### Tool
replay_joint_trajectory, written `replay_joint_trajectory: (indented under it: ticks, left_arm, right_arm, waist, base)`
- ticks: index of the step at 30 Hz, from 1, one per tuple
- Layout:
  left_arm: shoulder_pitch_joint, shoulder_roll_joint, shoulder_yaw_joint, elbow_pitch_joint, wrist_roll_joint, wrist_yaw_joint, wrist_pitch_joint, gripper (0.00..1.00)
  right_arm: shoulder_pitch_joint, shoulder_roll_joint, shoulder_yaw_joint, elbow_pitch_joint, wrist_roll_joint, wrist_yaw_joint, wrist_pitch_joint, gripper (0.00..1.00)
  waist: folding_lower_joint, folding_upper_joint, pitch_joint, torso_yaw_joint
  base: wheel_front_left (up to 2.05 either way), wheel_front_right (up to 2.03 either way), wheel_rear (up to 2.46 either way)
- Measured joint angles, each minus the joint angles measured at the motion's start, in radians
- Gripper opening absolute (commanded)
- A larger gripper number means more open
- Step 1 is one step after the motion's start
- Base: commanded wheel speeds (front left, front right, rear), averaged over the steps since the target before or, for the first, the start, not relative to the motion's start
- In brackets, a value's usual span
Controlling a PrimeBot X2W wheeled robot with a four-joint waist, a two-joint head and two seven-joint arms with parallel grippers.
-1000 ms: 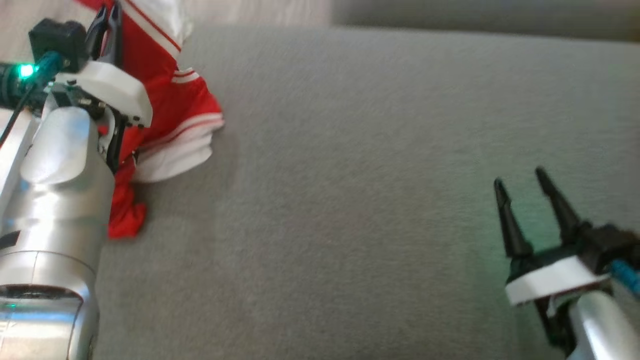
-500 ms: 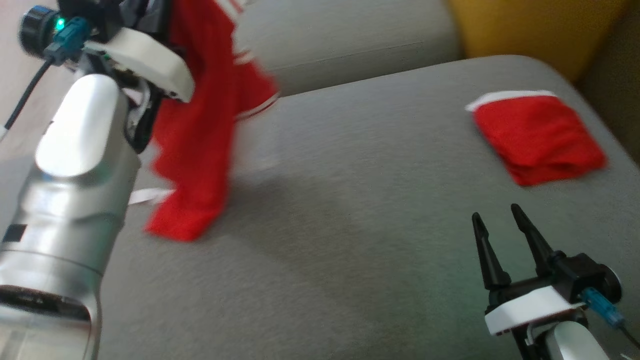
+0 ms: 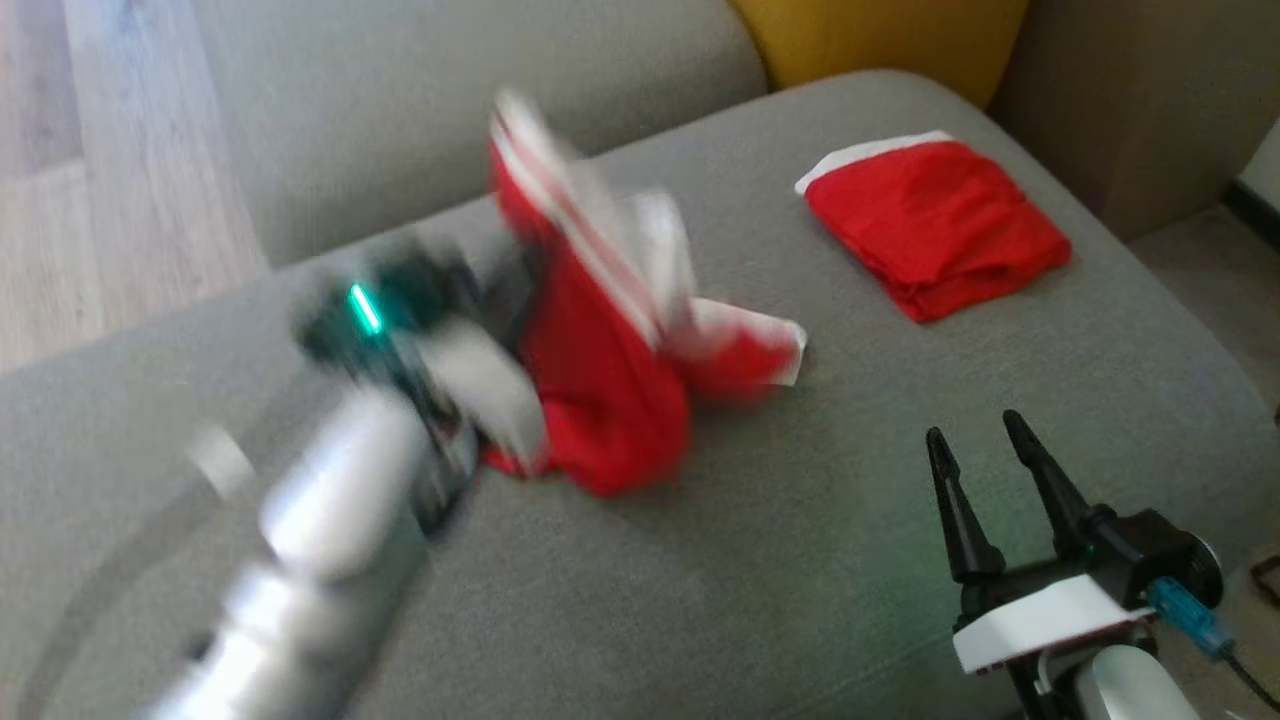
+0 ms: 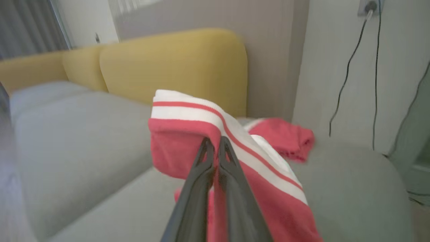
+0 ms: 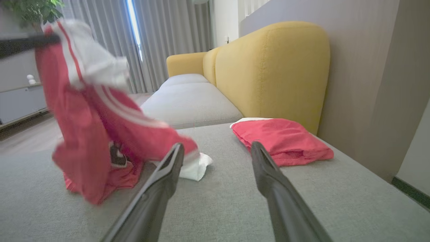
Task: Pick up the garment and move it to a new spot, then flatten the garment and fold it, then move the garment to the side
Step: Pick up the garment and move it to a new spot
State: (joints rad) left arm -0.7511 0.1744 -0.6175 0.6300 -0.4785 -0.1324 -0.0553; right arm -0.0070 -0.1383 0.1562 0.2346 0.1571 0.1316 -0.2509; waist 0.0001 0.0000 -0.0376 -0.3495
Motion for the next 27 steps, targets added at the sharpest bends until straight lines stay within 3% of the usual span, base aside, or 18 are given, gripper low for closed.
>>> replay_joint_trajectory:
  ticks: [7,8,9,14,20,27]
  left_arm:
    - [0.314,-0.060,-0.140,0.044,0.012,0.005,-0.116,0.00]
    - [0.341,-0.067,-0.152,0.044,0.019,0.010,-0.138,0.42]
    - [0.380,-0.081,-0.162,0.039,0.022,0.015,-0.168,1.00]
    - [0.477,-0.096,-0.140,-0.064,0.030,0.086,-0.194,1.00]
    - [0.591,-0.076,-0.001,-0.261,0.108,0.173,-0.194,1.00]
    - [0.763,-0.030,0.188,-0.434,0.177,0.216,-0.197,1.00]
  right_arm:
    - [0.000,0.006,-0.007,0.000,0.002,0.000,0.000,1.00]
    - [0.000,0.006,-0.010,0.000,0.003,0.000,0.000,1.00]
    - [0.000,0.006,-0.016,0.000,0.007,0.000,0.000,1.00]
    - [0.024,0.009,-0.030,0.008,0.009,0.000,0.000,1.00]
    - [0.067,0.029,-0.051,0.026,0.009,0.000,0.000,1.00]
    - [0.109,0.039,-0.092,0.041,-0.002,0.000,0.000,1.00]
  waist:
    - [0.0001,0.0000,0.059,0.042]
    - [0.0001,0.0000,0.064,0.053]
    - [0.0001,0.0000,0.070,0.080]
    - [0.0000,0.0000,0.059,0.160]
    - [0.0000,0.0000,0.017,0.271]
    - [-0.0003,0.0000,-0.071,0.366]
  base:
    - [0.00,0.00,0.00]
    - [0.00,0.00,0.00]
    - [0.00,0.00,0.00]
    - [0.00,0.00,0.00]
    - [0.00,0.00,0.00]
    - [0.00,0.00,0.00]
